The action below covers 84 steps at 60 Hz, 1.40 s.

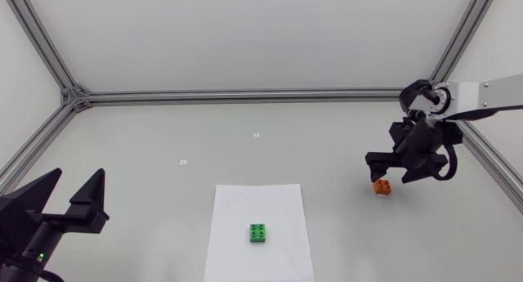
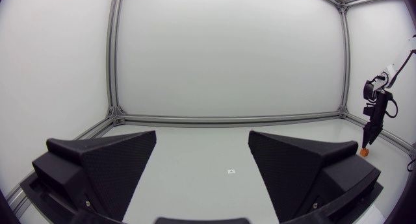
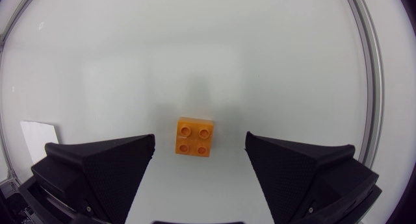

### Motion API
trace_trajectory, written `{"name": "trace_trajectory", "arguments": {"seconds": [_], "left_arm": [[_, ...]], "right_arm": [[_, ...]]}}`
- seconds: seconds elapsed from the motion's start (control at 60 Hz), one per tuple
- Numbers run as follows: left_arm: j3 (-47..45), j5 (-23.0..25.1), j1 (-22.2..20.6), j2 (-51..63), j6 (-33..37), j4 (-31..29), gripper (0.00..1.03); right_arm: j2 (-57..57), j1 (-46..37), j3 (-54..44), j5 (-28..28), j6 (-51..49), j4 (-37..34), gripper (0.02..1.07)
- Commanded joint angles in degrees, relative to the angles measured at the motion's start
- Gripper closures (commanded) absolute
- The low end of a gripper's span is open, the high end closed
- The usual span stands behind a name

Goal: Pick up the orange 2x2 brick with the right arm and stack it on top of the green 2x2 brick in the center

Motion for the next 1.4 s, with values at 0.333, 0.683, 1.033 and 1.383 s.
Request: {"name": "trace_trajectory", "arguments": {"seconds": [0.333, 0.683, 1.033, 1.383], "left_arm": [[-2.35, 0.23, 0.22, -0.45, 0.73, -0.84, 0.04], [-2.35, 0.23, 0.22, -0.45, 0.73, -0.84, 0.04], [-2.35, 0.23, 0.22, -0.45, 0.73, -0.84, 0.04], [-2.35, 0.23, 0.22, -0.45, 0.73, -0.84, 0.04]], "right_arm": [[4.13, 0.62, -1.2, 0.74, 3.46, 1.92, 0.18], [5.27, 1.06, -0.58, 0.03, 3.9, 2.27, 0.33], [5.19, 1.33, -0.93, -0.32, 4.08, 2.8, 0.45], [4.13, 1.41, -1.99, -0.4, 4.26, 2.98, 0.52]]}}
